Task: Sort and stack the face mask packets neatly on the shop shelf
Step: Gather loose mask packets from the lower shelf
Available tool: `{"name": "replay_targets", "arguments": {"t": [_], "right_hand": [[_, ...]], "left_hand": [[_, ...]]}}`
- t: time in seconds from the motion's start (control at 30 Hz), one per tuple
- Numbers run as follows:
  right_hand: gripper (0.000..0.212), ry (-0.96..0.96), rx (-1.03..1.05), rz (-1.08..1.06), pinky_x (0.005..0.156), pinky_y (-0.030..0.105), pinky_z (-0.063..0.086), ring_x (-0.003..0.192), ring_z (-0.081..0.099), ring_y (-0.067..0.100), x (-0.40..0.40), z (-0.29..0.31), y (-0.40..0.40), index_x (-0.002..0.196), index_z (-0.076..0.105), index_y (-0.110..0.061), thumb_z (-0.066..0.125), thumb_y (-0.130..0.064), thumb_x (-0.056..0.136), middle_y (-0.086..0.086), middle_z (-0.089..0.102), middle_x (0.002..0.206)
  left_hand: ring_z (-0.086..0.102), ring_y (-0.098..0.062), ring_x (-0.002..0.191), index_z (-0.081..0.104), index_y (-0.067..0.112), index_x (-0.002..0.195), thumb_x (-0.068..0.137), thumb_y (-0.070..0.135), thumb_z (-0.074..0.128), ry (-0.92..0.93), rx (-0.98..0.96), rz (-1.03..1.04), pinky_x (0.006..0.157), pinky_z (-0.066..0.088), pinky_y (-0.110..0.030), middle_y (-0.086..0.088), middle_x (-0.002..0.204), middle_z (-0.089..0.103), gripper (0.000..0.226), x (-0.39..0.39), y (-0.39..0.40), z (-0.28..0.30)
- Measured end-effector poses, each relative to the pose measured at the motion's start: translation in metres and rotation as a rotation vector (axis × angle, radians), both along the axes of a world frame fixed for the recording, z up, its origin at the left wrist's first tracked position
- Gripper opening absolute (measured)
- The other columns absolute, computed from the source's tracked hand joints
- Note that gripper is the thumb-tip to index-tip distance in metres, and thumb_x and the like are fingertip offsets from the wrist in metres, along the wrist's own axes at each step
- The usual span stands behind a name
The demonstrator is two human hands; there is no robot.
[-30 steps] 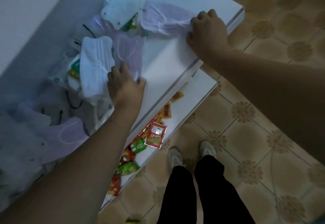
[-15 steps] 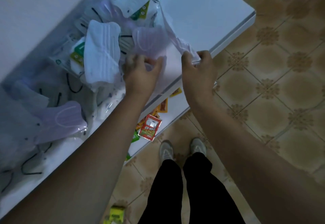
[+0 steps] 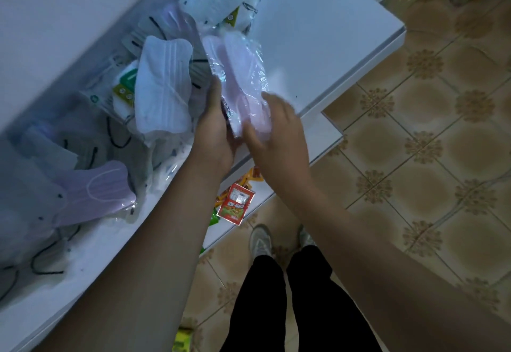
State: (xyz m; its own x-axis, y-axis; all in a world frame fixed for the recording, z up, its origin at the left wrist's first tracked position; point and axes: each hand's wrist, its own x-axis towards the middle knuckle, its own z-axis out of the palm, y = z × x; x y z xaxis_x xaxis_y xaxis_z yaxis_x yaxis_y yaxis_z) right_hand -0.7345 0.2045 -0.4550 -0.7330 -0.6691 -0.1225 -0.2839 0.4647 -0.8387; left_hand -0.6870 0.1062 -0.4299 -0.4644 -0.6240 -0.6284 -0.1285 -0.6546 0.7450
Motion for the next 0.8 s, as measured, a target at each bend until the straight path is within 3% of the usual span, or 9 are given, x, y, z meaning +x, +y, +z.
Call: {"name": "replay_targets", "arguments": {"t": [0.07,0.13,0.27,0.33,0.43,0.53,0.6,0.67,0.8], "right_hand": [[0.067,0.021,-0.009,0.153,0.112,0.038,0.033,0.134,0.041,0.017,0.001,0.001,0.001,0.141,0.052,-0.022,0.025,-0.061,0.094,0.000,0.052,0.145],[0.068,-0.090,-0.145,0.116,0.111,0.037,0.033,0.128,0.048,0.013,-0.005,0.006,0.003,0.131,0.062,-0.017,0.021,-0.056,0.095,0.002,0.061,0.136],[0.059,-0.564,-0.201,-0.188,0.099,0.035,0.048,0.119,0.055,0.012,-0.039,0.020,-0.004,0.145,0.043,-0.019,0.053,-0.052,0.096,-0.001,0.055,0.139],[0.055,-0.701,-0.148,-0.172,0.090,0.037,0.053,0.108,0.063,0.017,-0.062,0.017,-0.008,0.137,0.052,-0.014,0.066,-0.039,0.091,0.003,0.064,0.127],[0.022,-0.604,-0.162,-0.145,0.062,0.029,0.045,0.066,0.058,0.017,-0.088,0.008,-0.019,0.090,0.067,0.000,0.064,-0.016,0.076,0.006,0.062,0.074],[0.015,-0.438,-0.121,-0.239,0.062,0.032,0.047,0.066,0.060,0.021,-0.108,0.001,-0.034,0.086,0.066,-0.007,0.058,-0.012,0.075,0.003,0.065,0.071],[0.022,-0.335,-0.098,-0.234,0.071,0.035,0.052,0.081,0.065,0.024,-0.115,-0.003,-0.041,0.099,0.065,-0.011,0.055,-0.016,0.081,0.003,0.068,0.085],[0.018,-0.241,-0.062,-0.210,0.067,0.030,0.045,0.081,0.059,0.022,-0.116,-0.010,-0.043,0.102,0.062,-0.010,0.053,-0.016,0.087,-0.002,0.062,0.082],[0.013,-0.166,-0.083,-0.204,0.063,0.030,0.040,0.074,0.053,0.020,-0.110,-0.025,-0.039,0.098,0.059,-0.009,0.051,-0.014,0.089,-0.005,0.054,0.074]], "left_hand": [[0.069,-0.029,0.108,0.065,0.015,0.121,0.097,0.044,0.060,-0.045,-0.102,-0.064,0.090,0.057,-0.042,-0.013,0.121,0.070,0.038,-0.001,0.004,0.003],[0.071,-0.030,0.097,0.067,0.018,0.100,0.096,0.012,0.062,-0.135,-0.293,0.025,0.083,0.059,-0.043,-0.012,0.106,0.072,0.009,-0.001,0.002,0.002],[0.072,-0.026,0.104,0.068,0.015,0.115,0.096,0.007,0.062,-0.085,-0.319,-0.121,0.093,0.057,-0.043,-0.011,0.113,0.074,0.022,0.001,-0.005,0.006],[0.072,-0.025,0.103,0.069,0.012,0.114,0.096,0.015,0.064,-0.086,-0.292,-0.265,0.091,0.057,-0.040,-0.011,0.112,0.074,0.018,-0.001,-0.007,0.008],[0.069,-0.024,0.085,0.067,0.010,0.102,0.091,0.046,0.068,-0.181,-0.295,-0.267,0.080,0.056,-0.034,-0.011,0.100,0.070,0.038,-0.012,-0.021,0.004],[0.067,-0.018,0.067,0.067,0.007,0.101,0.100,0.024,0.056,-0.408,-0.668,-0.076,0.063,0.058,-0.032,-0.011,0.086,0.069,0.020,-0.020,-0.061,-0.005],[0.068,-0.024,0.086,0.065,0.009,0.110,0.097,0.015,0.049,-0.644,-0.977,-0.048,0.078,0.056,-0.035,-0.011,0.101,0.070,0.021,-0.022,-0.093,-0.011],[0.060,-0.029,0.109,0.061,0.007,0.121,0.096,0.013,0.044,-0.830,-1.145,-0.082,0.091,0.045,-0.033,-0.015,0.121,0.063,0.031,-0.028,-0.117,-0.018],[0.035,-0.039,0.135,0.043,0.006,0.141,0.092,0.040,0.055,-1.062,-1.193,-0.306,0.109,0.031,-0.040,-0.020,0.147,0.039,0.061,-0.050,-0.139,-0.024]]}}
